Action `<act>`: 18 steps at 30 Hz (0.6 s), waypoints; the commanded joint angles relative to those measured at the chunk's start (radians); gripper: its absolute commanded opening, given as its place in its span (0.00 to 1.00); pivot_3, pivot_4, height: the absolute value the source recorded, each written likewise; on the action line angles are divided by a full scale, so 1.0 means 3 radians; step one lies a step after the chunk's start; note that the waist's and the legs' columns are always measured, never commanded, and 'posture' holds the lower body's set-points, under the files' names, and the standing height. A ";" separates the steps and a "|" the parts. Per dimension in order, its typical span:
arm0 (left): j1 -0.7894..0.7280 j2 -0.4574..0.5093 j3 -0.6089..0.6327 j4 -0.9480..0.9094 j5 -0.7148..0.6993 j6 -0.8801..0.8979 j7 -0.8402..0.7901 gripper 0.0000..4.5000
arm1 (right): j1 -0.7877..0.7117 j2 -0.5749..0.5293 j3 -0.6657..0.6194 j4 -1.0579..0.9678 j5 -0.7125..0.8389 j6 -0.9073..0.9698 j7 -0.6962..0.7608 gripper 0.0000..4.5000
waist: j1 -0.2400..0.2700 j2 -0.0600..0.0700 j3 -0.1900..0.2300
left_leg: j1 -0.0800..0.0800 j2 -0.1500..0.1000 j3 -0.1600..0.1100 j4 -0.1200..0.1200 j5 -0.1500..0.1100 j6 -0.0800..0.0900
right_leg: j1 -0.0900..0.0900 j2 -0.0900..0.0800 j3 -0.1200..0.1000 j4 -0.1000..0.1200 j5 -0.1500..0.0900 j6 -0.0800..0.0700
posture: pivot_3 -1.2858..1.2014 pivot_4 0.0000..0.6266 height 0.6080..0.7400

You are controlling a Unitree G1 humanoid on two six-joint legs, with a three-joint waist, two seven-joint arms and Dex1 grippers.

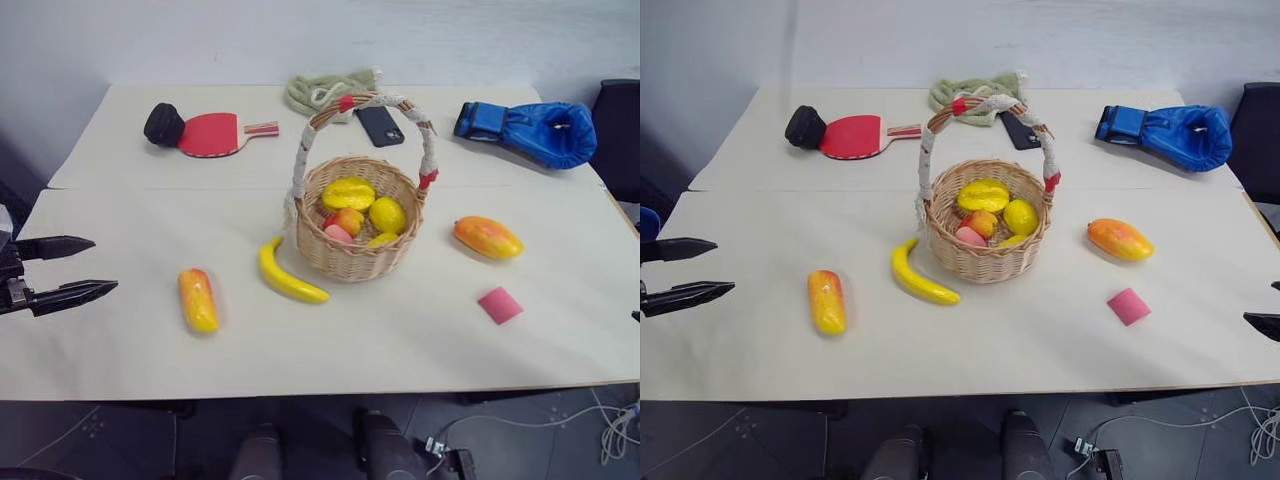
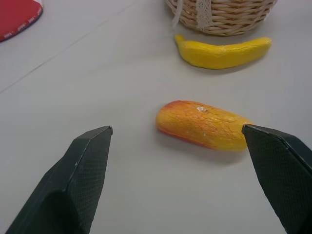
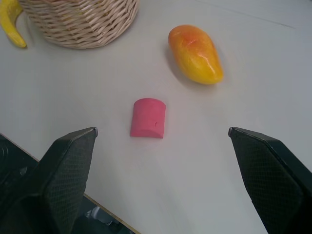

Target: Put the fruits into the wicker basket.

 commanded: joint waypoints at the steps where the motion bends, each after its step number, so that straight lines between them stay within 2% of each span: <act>1: 0.0049 0.0008 0.0162 -0.0118 -0.0036 -0.0019 -0.0042 1.00 | -0.0065 -0.0021 -0.0001 0.0041 -0.0042 -0.0050 -0.0003 1.00 | -0.0002 0.0000 0.0000 | 0.0000 0.0000 0.0000 0.0000 0.0000 0.0000 | 0.0000 0.0000 0.0000 0.0000 0.0000 0.0000 | 0.52 0.24 1.00; 18: -0.0079 -0.0017 0.0016 -0.0044 0.0019 -0.0124 0.0078 1.00 | -0.0126 0.0052 -0.0022 0.0073 -0.0151 -0.0167 -0.0060 1.00 | -0.0001 0.0000 0.0000 | 0.0002 0.0000 0.0001 0.0001 0.0000 0.0000 | -0.0002 0.0000 0.0001 0.0008 0.0001 0.0002 | 0.52 0.24 1.00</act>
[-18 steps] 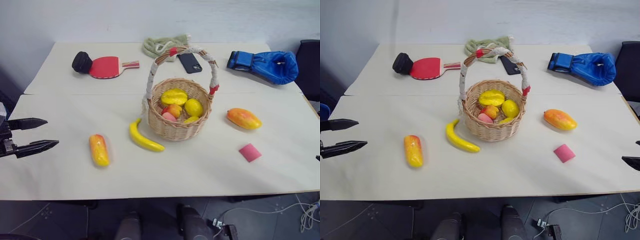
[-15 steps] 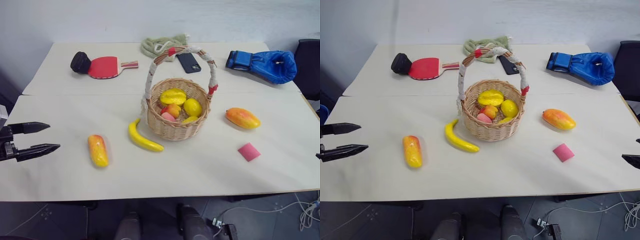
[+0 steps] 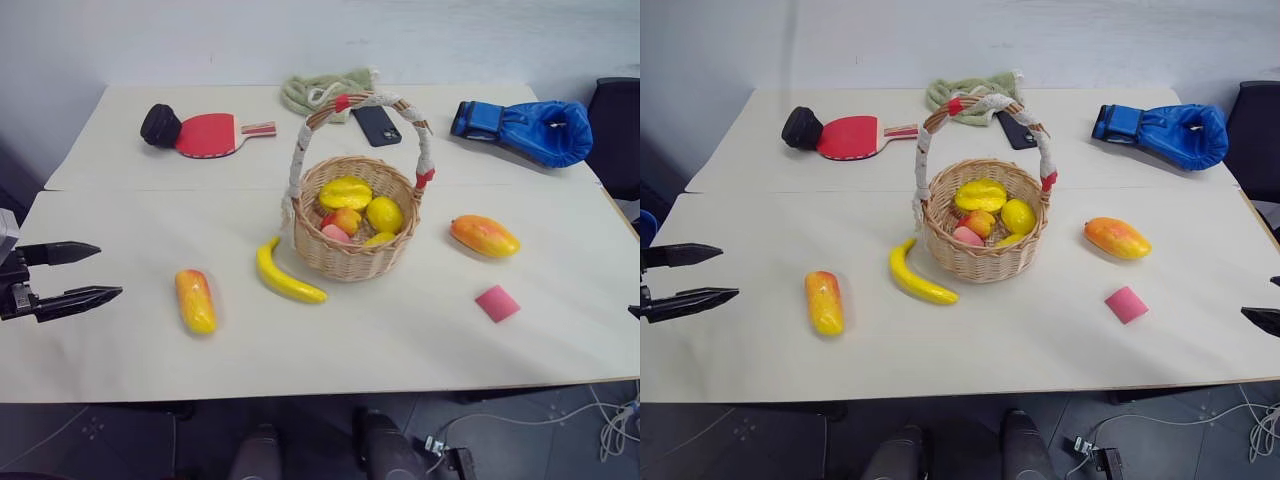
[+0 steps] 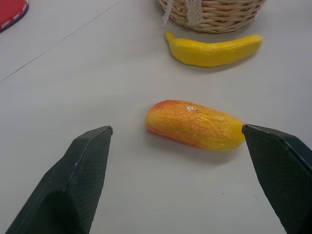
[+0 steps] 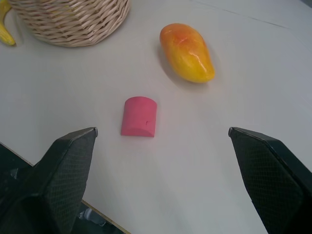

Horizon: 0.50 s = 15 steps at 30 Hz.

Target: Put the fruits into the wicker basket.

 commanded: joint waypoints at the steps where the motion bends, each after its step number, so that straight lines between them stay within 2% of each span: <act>1: -0.0060 -0.0003 0.0023 0.0008 -0.0014 -0.0036 0.0008 1.00 | -0.0015 0.0029 -0.0119 -0.0006 -0.0034 -0.0093 -0.0040 1.00 | 0.0000 0.0000 0.0000 | 0.0000 0.0000 0.0000 0.0000 0.0000 0.0000 | 0.0000 0.0000 0.0000 0.0001 0.0000 0.0000 | 0.52 0.24 1.00; 10: -0.0219 -0.0023 -0.0060 0.0054 -0.0067 0.0019 0.0042 1.00 | -0.0001 0.0055 -0.0172 -0.0014 -0.0062 -0.0130 -0.0088 1.00 | 0.0000 0.0000 0.0000 | 0.0001 0.0000 0.0001 0.0001 0.0000 0.0000 | 0.0000 0.0000 0.0000 0.0004 0.0001 0.0001 | 0.52 0.24 1.00; 13: -0.0393 -0.0080 -0.0176 -0.0105 -0.0260 0.0218 0.0065 1.00 | -0.0051 0.0133 -0.0123 -0.0178 -0.0018 -0.0078 -0.0246 1.00 | 0.0001 0.0000 0.0000 | 0.0002 0.0000 0.0001 0.0001 0.0000 0.0000 | 0.0000 0.0000 0.0000 0.0006 0.0002 0.0004 | 0.52 0.24 1.00; 15: -0.0507 -0.0135 -0.0297 -0.0357 -0.0465 0.0412 0.0056 1.00 | -0.0098 0.0227 -0.0068 -0.0403 0.0068 0.0072 -0.0413 1.00 | 0.0002 0.0000 0.0000 | 0.0001 0.0000 0.0000 0.0002 0.0000 0.0000 | 0.0000 0.0001 0.0000 0.0009 0.0016 0.0030 | 0.52 0.24 1.00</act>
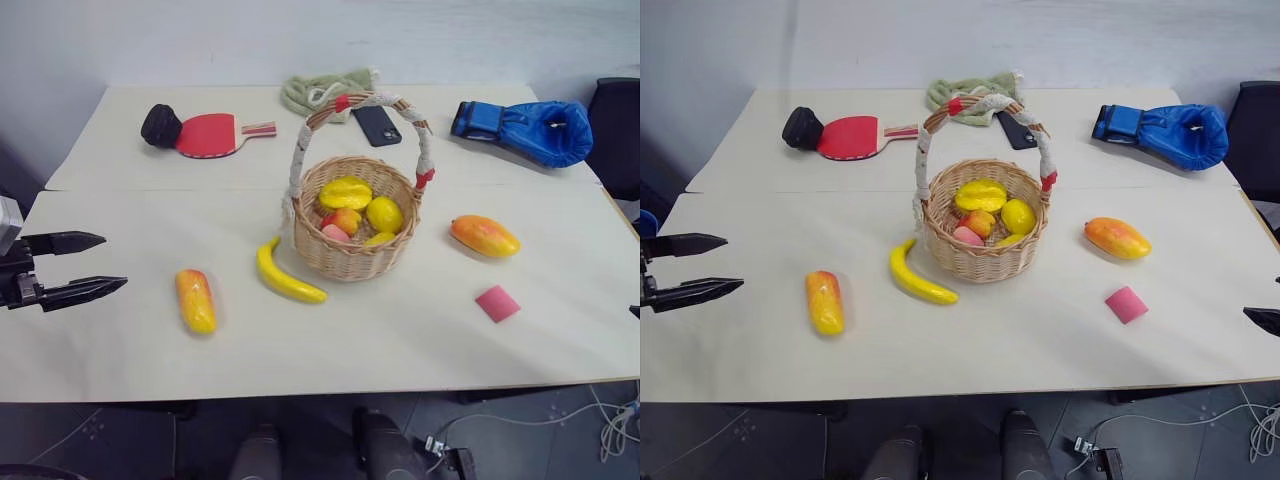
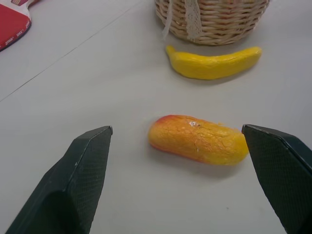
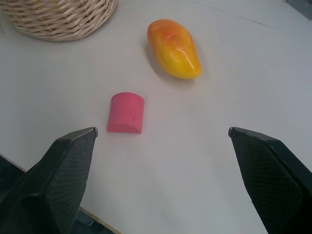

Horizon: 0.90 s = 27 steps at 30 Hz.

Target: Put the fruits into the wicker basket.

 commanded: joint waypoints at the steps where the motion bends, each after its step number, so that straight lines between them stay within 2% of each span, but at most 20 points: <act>1: -0.0183 -0.0048 -0.0155 -0.0463 -0.0384 0.0292 -0.0012 1.00 | -0.0064 0.0139 -0.0030 -0.0427 0.0173 0.0218 -0.0253 1.00 | 0.0001 0.0000 0.0000 | 0.0000 0.0000 0.0000 0.0001 0.0000 0.0000 | 0.0000 0.0000 0.0000 0.0001 0.0012 0.0021 | 0.52 0.24 1.00; 5: -0.0382 -0.0167 -0.0488 -0.0937 -0.0637 0.0489 0.0032 1.00 | -0.0053 0.0438 0.0169 -0.0952 0.0247 0.0334 -0.0559 1.00 | 0.0007 0.0000 0.0000 | -0.0001 0.0000 -0.0002 0.0002 0.0000 -0.0001 | 0.0000 0.0000 0.0000 0.0002 0.0013 0.0023 | 0.52 0.24 1.00; 9: -0.0842 -0.0494 -0.1076 -0.1422 -0.0742 0.0525 0.0189 1.00 | -0.0200 0.0893 0.0811 -0.1371 0.0011 0.0238 -0.1193 1.00 | 0.0010 -0.0005 -0.0004 | -0.0002 0.0000 -0.0008 0.0008 0.0001 -0.0002 | 0.0006 0.0003 0.0000 0.0003 0.0015 0.0027 | 0.52 0.24 1.00; 14: -0.1346 -0.0743 -0.1478 -0.1429 -0.0739 0.0644 0.0343 1.00 | -0.0342 0.1092 0.1315 -0.1183 -0.0314 0.0016 -0.1530 1.00 | 0.0005 -0.0003 -0.0004 | -0.0002 -0.0004 -0.0008 0.0010 0.0002 -0.0002 | 0.0005 0.0005 0.0006 0.0005 0.0016 0.0029 | 0.52 0.24 1.00; 23: -0.1691 -0.0919 -0.1731 -0.1272 -0.0650 0.0601 0.0338 1.00 | -0.0793 0.1198 0.1861 -0.0562 -0.0522 -0.0097 -0.1685 1.00 | 0.0008 -0.0002 -0.0004 | -0.0004 -0.0004 -0.0010 0.0011 0.0004 0.0000 | 0.0005 0.0007 0.0007 0.0004 0.0015 0.0029 | 0.52 0.24 1.00; 27: -0.1743 -0.0950 -0.1757 -0.1243 -0.0622 0.0589 0.0331 1.00 | -0.0808 0.1203 0.1884 -0.0551 -0.0464 -0.0043 -0.1674 0.80 | 0.0011 -0.0002 -0.0004 | -0.0005 -0.0004 -0.0010 0.0011 0.0004 0.0000 | 0.0005 0.0007 0.0007 0.0004 0.0015 0.0030 | 0.52 0.24 1.00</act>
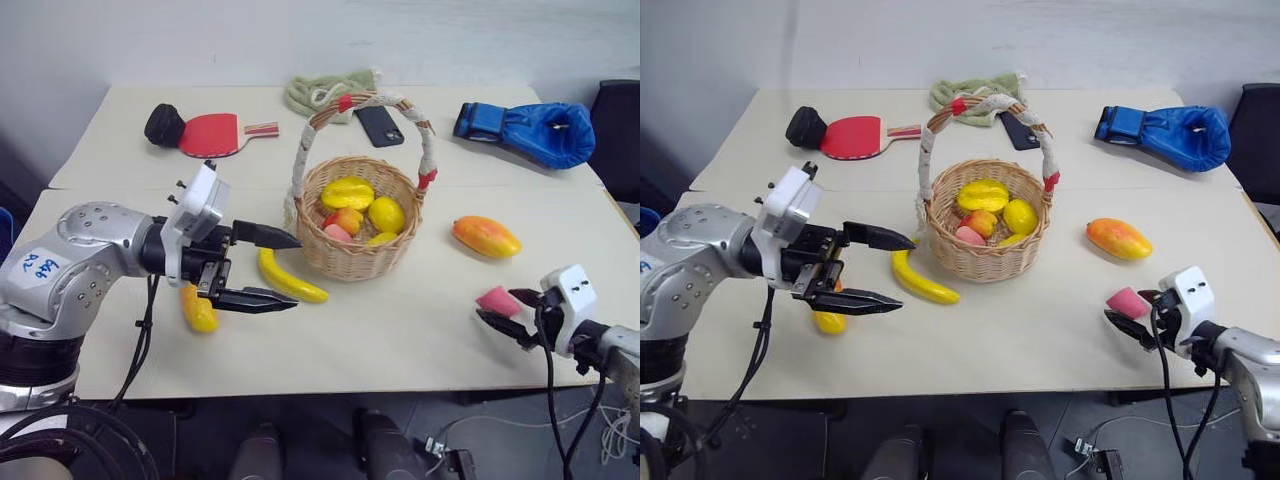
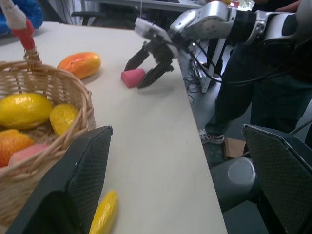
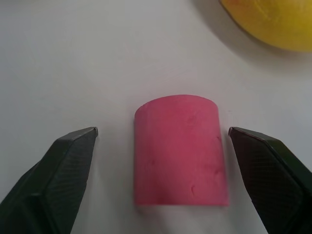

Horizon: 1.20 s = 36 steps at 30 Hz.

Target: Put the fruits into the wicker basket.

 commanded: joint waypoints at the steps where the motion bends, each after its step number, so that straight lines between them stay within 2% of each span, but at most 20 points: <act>1: -0.0073 -0.0012 0.0023 0.0018 0.0029 -0.0055 -0.0007 1.00 | 0.0008 0.0015 -0.0037 -0.0036 0.0061 0.0011 -0.0006 0.72 | 0.0001 0.0000 0.0000 | 0.0000 0.0000 -0.0002 0.0000 0.0000 0.0000 | 0.0000 0.0001 -0.0001 0.0000 0.0000 0.0000 | 0.52 0.24 1.00; 5: -0.0139 -0.0063 0.0031 0.0063 0.0024 -0.0052 0.0005 1.00 | 0.0031 0.0092 -0.0107 -0.0111 0.0110 0.0041 -0.0132 0.42 | 0.0001 0.0000 0.0000 | 0.0000 0.0000 -0.0002 0.0001 0.0001 0.0001 | 0.0001 0.0000 -0.0001 0.0000 0.0000 0.0001 | 0.52 0.24 1.00; 8: -0.0174 -0.0087 0.0017 0.0080 0.0041 -0.0063 0.0012 1.00 | 0.0101 0.0168 -0.0397 -0.0178 0.0194 0.0095 -0.0359 0.30 | 0.0000 0.0000 0.0000 | 0.0000 0.0000 -0.0002 0.0001 0.0001 0.0001 | 0.0001 0.0000 0.0000 0.0001 0.0000 0.0001 | 0.52 0.24 1.00; 11: -0.0215 -0.0123 0.0009 0.0113 0.0061 -0.0081 0.0027 1.00 | 0.0101 0.0189 -0.0775 -0.0013 0.0155 0.0052 -0.0713 0.28 | 0.0003 0.0000 0.0000 | -0.0001 0.0000 -0.0002 0.0001 0.0001 0.0001 | 0.0001 0.0000 0.0000 0.0001 0.0000 0.0001 | 0.52 0.24 1.00; 13: -0.0258 -0.0192 0.0019 0.0130 0.0046 -0.0076 0.0084 1.00 | -0.0007 0.0154 -0.1005 0.0339 0.0074 -0.0022 -0.1003 0.28 | 0.0009 0.0000 0.0000 | -0.0001 -0.0001 -0.0002 0.0001 0.0001 0.0001 | 0.0002 -0.0001 0.0000 0.0000 0.0000 0.0001 | 0.52 0.24 1.00; 19: -0.0321 -0.0311 0.0022 0.0162 0.0083 -0.0097 0.0168 1.00 | -0.0295 0.0116 -0.0992 0.0882 -0.0031 -0.0044 -0.1193 0.28 | -0.0019 0.0000 0.0000 | 0.0003 -0.0001 -0.0002 -0.0001 0.0002 0.0002 | 0.0003 0.0001 0.0000 -0.0001 0.0000 0.0001 | 0.52 0.24 1.00; 23: -0.0331 -0.0341 0.0046 0.0154 0.0084 -0.0093 0.0231 1.00 | -0.0478 0.0037 -0.1007 0.1214 -0.0052 -0.0050 -0.1215 0.60 | -0.0031 0.0003 -0.0001 | 0.0004 -0.0002 -0.0001 -0.0001 0.0004 0.0005 | 0.0002 0.0001 0.0003 0.0001 0.0000 0.0002 | 0.52 0.24 1.00; 28: -0.0287 -0.0329 0.0110 0.0119 0.0047 -0.0076 0.0308 1.00 | -0.0447 -0.0104 -0.1080 0.1098 0.0069 0.0056 -0.1045 0.99 | -0.0011 0.0005 -0.0001 | 0.0002 -0.0002 -0.0001 -0.0001 0.0004 0.0005 | 0.0003 0.0001 0.0003 -0.0001 0.0000 0.0003 | 0.52 0.24 1.00; 31: -0.0194 -0.0261 0.0182 0.0071 0.0070 -0.0082 0.0368 1.00 | -0.0352 -0.0204 -0.1015 0.0892 0.0043 0.0030 -0.0924 0.99 | -0.0011 0.0006 -0.0001 | 0.0002 -0.0002 -0.0001 -0.0001 0.0004 0.0005 | 0.0003 0.0001 0.0003 -0.0001 0.0001 0.0003 | 0.52 0.24 1.00; 34: 0.0041 -0.0095 0.0495 -0.0016 -0.0052 0.0054 0.0475 1.00 | -0.0177 -0.0369 -0.0939 0.0098 0.0268 0.0119 -0.0484 0.99 | -0.0027 0.0012 0.0000 | 0.0002 -0.0001 -0.0001 -0.0002 0.0004 0.0005 | 0.0002 0.0001 0.0004 0.0000 -0.0001 0.0006 | 0.52 0.24 1.00; 36: 0.0320 0.0058 0.0737 -0.0132 -0.0107 0.0154 0.0539 1.00 | -0.0134 -0.0490 -0.0979 -0.0449 0.0652 0.0346 -0.0161 0.99 | -0.0059 0.0021 0.0004 | 0.0003 -0.0001 0.0000 -0.0004 0.0004 0.0005 | -0.0001 0.0002 0.0009 0.0003 -0.0001 0.0009 | 0.52 0.24 1.00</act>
